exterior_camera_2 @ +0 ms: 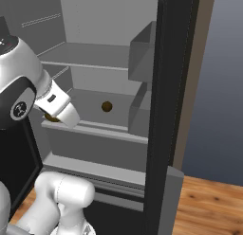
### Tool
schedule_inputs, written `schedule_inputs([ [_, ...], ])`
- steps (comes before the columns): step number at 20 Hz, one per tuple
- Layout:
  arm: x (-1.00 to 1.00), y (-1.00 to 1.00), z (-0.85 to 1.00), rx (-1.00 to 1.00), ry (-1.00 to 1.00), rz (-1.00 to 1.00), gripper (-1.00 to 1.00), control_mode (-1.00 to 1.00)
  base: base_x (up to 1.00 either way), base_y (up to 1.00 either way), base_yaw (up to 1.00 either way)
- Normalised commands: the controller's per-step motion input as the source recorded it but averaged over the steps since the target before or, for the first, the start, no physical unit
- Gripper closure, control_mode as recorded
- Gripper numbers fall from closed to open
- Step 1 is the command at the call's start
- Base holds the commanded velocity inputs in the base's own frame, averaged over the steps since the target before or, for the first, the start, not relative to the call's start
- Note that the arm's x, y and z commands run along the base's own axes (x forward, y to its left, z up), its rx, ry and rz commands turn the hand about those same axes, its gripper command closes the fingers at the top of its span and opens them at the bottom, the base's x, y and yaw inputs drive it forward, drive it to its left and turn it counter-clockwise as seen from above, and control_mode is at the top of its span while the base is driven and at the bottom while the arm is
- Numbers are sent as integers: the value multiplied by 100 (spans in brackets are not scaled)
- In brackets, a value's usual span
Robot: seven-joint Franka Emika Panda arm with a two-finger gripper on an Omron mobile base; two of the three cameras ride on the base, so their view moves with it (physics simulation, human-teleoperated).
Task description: Place the liquor on the top shelf of the fridge to keep it out of children's reach, and place the kiwi and avocado on lower shelves for easy access.
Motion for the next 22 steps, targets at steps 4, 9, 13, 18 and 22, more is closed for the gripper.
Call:
schedule_inputs([
  [4, 49, 38, -53, -1, 0, -7, 100, -100, 0, 0, 0],
  [9, 61, 9, -56, 0, -2, -7, 100, -100, 0, 0, 0],
  [13, 83, 0, -53, 0, 0, -1, 100, -100, 0, 0, 0],
  [18, 89, 0, -40, 0, 0, 0, 100, -100, 0, 0, 0],
  [22, 85, 0, -34, 0, 0, -1, 100, -100, 0, 0, 0],
])
